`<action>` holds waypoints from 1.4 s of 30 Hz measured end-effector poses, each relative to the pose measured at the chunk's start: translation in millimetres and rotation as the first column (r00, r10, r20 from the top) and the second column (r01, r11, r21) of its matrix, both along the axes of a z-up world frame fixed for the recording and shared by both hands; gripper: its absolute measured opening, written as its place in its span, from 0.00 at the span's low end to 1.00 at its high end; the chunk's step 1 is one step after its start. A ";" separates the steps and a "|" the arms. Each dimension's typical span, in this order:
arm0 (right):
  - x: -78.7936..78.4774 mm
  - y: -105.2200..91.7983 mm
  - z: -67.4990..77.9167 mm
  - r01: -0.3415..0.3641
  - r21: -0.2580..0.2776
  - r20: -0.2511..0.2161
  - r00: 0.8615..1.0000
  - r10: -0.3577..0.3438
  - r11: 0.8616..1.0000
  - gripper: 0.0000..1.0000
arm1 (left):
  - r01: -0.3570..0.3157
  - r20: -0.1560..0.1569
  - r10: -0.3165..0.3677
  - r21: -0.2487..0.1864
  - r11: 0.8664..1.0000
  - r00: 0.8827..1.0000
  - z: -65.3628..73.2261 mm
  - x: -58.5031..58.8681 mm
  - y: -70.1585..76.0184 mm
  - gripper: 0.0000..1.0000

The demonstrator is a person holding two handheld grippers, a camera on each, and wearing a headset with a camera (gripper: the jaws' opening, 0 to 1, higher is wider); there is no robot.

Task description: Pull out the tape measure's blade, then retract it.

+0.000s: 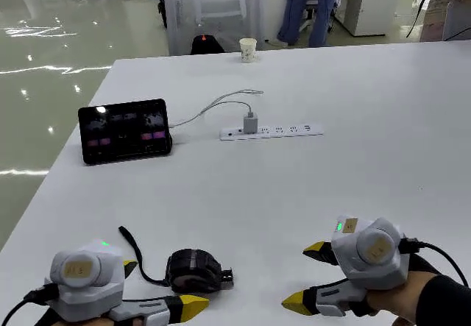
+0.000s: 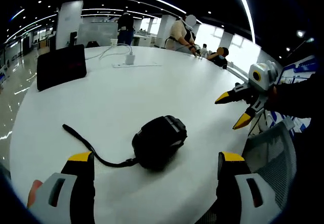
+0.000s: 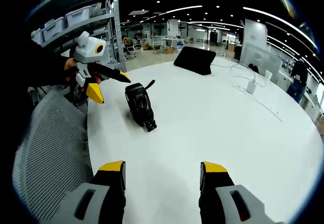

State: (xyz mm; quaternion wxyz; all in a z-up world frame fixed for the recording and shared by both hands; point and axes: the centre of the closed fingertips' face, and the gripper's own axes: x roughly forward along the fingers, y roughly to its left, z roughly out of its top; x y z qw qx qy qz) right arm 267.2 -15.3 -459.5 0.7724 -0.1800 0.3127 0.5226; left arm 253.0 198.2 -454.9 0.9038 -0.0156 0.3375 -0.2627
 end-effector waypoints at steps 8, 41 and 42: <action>2.4 -36.8 12.1 0.099 0.056 -0.037 0.995 -0.097 0.993 0.70 | 0.072 0.019 -0.073 0.056 0.996 0.997 12.0 -10.9 21.8 0.99; -15.0 -180.2 10.4 0.228 -0.064 -0.008 0.974 -0.229 0.972 0.99 | 0.090 -0.027 -0.088 0.072 0.993 0.996 22.7 -42.5 59.3 0.98; -15.5 -183.8 10.2 0.230 -0.071 -0.004 0.973 -0.231 0.971 0.99 | 0.090 -0.026 -0.088 0.075 0.993 0.996 22.9 -42.4 60.2 0.97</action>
